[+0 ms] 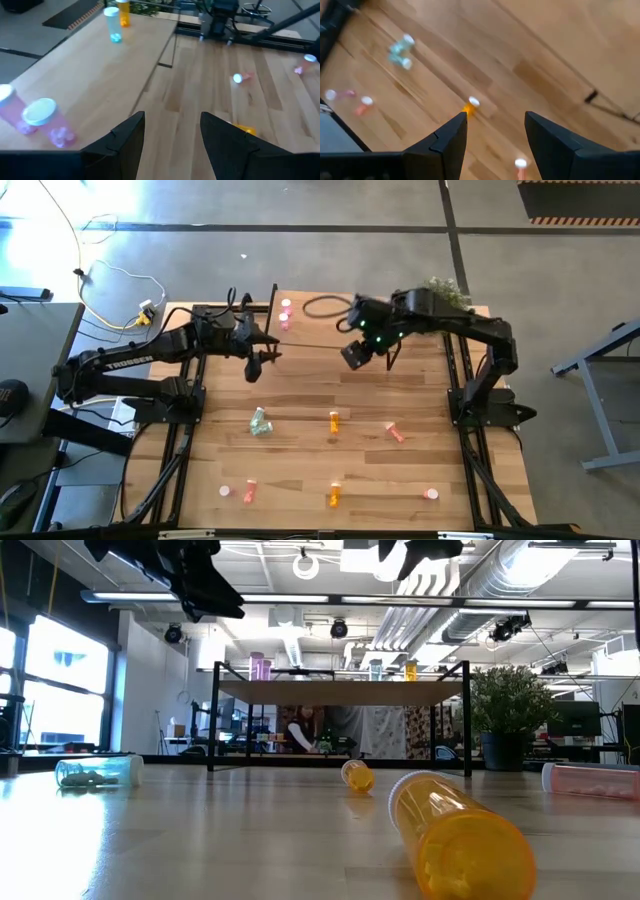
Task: Pick and place medicine bottles onto shelf by color
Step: Put the top orange pill bottle aligned with the other orange pill bottle on the shelf
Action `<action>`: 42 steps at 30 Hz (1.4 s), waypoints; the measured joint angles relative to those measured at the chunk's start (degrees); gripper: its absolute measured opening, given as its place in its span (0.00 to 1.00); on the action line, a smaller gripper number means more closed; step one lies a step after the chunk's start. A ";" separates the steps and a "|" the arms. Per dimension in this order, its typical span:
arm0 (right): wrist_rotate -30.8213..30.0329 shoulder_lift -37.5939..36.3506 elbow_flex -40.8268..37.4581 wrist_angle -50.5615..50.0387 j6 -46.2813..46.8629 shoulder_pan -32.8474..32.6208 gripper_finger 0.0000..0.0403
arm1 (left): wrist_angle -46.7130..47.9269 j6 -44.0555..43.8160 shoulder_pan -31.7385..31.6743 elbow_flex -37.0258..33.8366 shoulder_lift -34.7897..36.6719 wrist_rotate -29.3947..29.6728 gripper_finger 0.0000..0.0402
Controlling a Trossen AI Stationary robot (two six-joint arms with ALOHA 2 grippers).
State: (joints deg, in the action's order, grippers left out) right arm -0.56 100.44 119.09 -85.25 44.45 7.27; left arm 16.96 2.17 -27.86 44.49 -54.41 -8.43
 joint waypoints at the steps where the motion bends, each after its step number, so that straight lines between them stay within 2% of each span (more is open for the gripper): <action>1: -0.02 0.51 0.01 -0.70 0.70 -0.71 0.47 | -0.01 0.00 0.38 0.00 0.00 0.02 0.46; 7: -0.06 3.29 0.00 -4.71 3.27 -4.79 0.47 | -0.01 0.00 1.53 0.00 -0.02 0.25 0.46; 14: -1.06 3.74 -1.22 -4.66 4.60 -8.90 0.47 | -0.03 0.00 1.73 0.00 -0.02 0.59 0.46; 18: -1.50 1.83 -8.32 -4.74 4.61 -10.54 0.47 | -0.04 0.02 1.71 0.00 -0.04 0.71 0.46; 24: 2.75 -2.35 -21.96 -2.14 6.33 -12.11 0.47 | -0.03 0.00 1.71 0.00 -0.07 1.63 0.46; 28: 6.13 -5.62 -29.93 7.76 8.90 -13.04 0.47 | -0.03 -0.42 1.71 0.00 -0.07 3.15 0.46; 32: 6.56 -7.78 -36.71 21.41 14.68 -13.80 0.47 | -0.03 -1.43 1.69 0.00 -0.07 4.17 0.46; 38: 2.65 -7.67 -45.12 43.67 23.21 -14.41 0.47 | -0.03 -2.55 1.71 0.00 -0.07 4.16 0.46; 42: -0.15 -7.42 -49.90 53.77 25.88 -14.45 0.47 | -0.02 -2.60 1.71 0.00 -0.07 4.16 0.46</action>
State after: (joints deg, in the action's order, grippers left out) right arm -0.71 93.01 69.19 -31.48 70.33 -7.18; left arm 16.94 -0.43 -26.15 44.49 -54.48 -4.27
